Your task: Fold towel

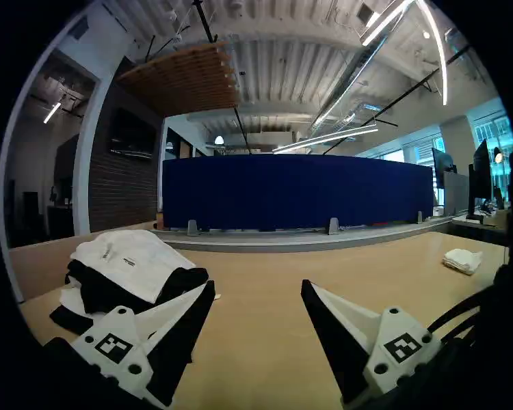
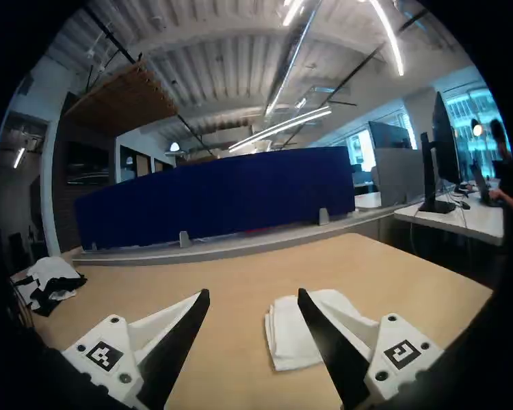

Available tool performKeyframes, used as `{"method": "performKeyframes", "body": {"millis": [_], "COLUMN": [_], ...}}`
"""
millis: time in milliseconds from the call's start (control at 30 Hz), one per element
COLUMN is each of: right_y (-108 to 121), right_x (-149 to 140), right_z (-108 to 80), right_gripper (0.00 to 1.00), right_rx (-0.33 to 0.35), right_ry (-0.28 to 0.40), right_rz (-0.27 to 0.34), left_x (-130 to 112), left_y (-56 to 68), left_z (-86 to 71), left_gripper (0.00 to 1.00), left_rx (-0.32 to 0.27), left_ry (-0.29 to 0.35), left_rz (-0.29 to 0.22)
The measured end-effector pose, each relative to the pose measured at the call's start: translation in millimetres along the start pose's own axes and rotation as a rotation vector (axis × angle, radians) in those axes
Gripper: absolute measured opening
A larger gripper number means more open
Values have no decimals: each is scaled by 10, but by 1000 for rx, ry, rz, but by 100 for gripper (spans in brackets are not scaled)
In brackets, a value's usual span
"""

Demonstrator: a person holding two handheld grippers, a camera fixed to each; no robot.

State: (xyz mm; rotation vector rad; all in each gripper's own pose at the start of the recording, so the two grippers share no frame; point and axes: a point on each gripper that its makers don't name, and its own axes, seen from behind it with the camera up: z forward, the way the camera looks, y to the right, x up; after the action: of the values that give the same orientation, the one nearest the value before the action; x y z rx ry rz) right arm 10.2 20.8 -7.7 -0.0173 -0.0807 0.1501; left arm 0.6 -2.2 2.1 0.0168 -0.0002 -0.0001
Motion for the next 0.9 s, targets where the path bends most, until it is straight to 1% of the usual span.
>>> {"method": "performKeyframes", "body": {"millis": [300,567,900], "right_y": [-27,-61,-88], "right_x": [-145,-137,-126], "right_z": [61,96,145], "right_gripper": [100,100,100], "right_rx": [17,28,36], "right_ry": [5,25,29], "right_rz": [-16,-49,-55], "left_x": [-2,-3,-2], "left_y": [2,3,2], "left_z": [-6,-9,-19], "left_gripper": [94,94,94], "left_rx": [0,0,0], "left_ry": [0,0,0], "left_rz": [0,0,0]}}
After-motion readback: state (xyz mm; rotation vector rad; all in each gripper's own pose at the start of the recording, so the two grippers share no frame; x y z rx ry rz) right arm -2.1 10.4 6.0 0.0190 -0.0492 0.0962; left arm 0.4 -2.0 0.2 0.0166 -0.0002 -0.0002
